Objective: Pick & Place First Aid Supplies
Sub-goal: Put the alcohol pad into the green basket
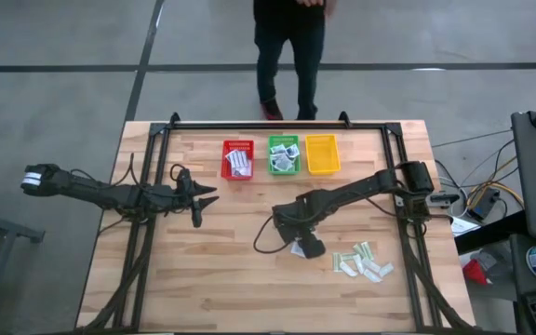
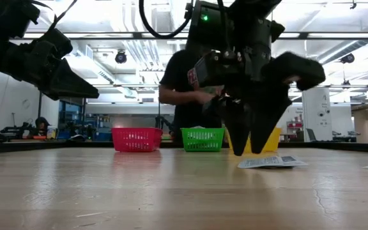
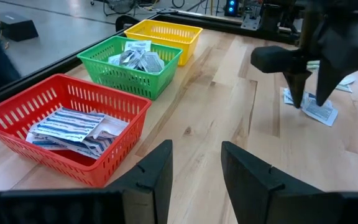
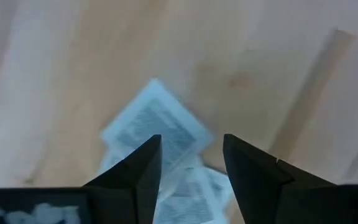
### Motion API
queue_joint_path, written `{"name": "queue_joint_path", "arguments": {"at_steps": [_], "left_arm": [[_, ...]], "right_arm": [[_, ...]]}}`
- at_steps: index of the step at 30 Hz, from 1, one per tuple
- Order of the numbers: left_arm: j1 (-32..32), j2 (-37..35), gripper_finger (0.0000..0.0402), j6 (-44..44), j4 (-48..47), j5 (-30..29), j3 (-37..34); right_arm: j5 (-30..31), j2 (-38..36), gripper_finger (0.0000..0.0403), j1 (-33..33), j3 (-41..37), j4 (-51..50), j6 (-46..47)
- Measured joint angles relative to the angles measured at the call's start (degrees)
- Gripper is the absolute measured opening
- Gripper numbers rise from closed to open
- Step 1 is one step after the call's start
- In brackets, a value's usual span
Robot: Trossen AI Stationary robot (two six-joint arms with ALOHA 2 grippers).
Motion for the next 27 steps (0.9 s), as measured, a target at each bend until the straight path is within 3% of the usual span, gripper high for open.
{"name": "queue_joint_path", "arguments": {"at_steps": [4, 27], "left_arm": [[0.0, 0.0, 0.0133, 0.0, 0.0, 0.0, 0.0], [0.0, 0.0, 0.0133, 0.0, 0.0, 0.0, 0.0]], "right_arm": [[4.0, 0.0, 0.0169, 0.0, -0.1, 0.6, -0.2], [1.5, -0.1, 0.0161, 0.2, -4.1, 6.0, 0.0]]}}
